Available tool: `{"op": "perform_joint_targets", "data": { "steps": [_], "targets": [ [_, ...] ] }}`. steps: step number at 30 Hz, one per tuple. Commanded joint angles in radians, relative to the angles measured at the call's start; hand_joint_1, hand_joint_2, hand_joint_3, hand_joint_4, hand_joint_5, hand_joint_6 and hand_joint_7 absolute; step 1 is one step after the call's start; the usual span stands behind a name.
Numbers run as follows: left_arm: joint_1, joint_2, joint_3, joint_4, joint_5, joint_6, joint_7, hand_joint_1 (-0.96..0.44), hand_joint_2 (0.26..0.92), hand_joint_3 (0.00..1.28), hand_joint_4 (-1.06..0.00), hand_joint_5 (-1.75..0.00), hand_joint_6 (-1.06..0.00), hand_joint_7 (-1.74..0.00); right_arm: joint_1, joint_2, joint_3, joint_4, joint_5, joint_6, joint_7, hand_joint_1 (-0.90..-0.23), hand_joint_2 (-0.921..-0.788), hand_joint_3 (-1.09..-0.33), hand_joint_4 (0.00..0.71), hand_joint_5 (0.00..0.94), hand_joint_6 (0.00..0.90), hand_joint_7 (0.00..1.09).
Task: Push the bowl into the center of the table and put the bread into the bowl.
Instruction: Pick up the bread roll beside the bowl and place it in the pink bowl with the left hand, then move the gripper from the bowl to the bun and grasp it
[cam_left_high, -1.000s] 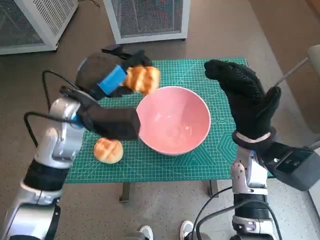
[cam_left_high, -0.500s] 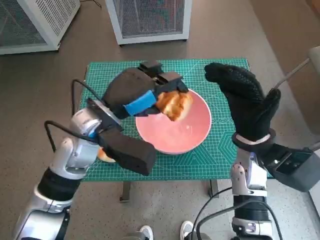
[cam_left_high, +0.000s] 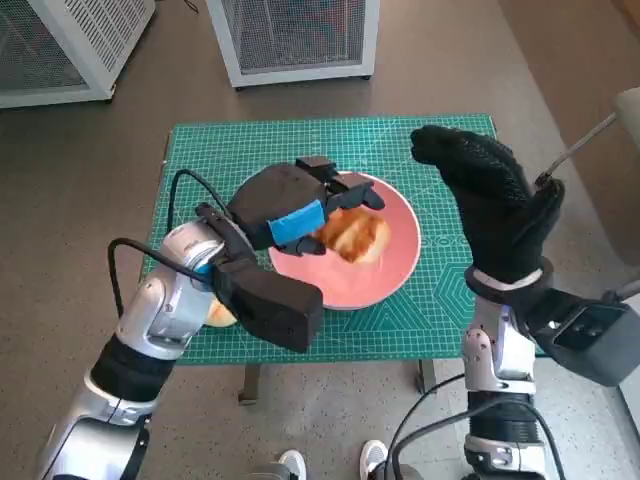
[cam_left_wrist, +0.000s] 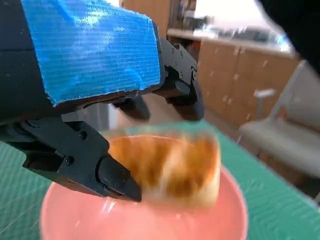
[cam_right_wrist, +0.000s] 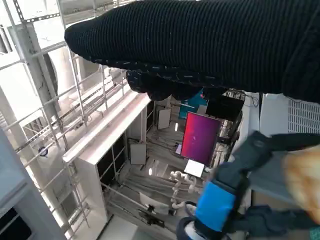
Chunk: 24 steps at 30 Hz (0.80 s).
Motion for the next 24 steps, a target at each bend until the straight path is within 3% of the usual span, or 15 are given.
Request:
{"op": "perform_joint_targets", "data": {
  "steps": [1,13,24],
  "targets": [
    [0.012,0.013,-0.004,-0.039,0.017,0.032,-0.035,-0.4,0.812,0.02,-0.11,-0.01,-0.16,-0.24,0.025,0.005,-0.003,0.007,0.001,0.005,0.0,-0.396,-0.921,-0.522,0.556,0.034,0.147,0.86],
    [0.049,0.048,0.044,-0.129,-0.019,0.048,-0.074,-0.41,0.817,0.01,-0.07,0.0,-0.15,-0.21,0.02,0.012,0.003,0.008,-0.01,0.006,-0.01,-0.388,-0.921,-0.53,0.555,0.035,0.149,0.86],
    [0.129,0.159,0.213,-0.365,-0.125,0.121,-0.179,-0.37,0.797,0.0,-0.08,0.0,-0.24,-0.14,0.027,0.019,0.011,-0.009,-0.019,0.012,-0.021,-0.373,-0.921,-0.54,0.555,0.037,0.149,0.87]
  ]
}}
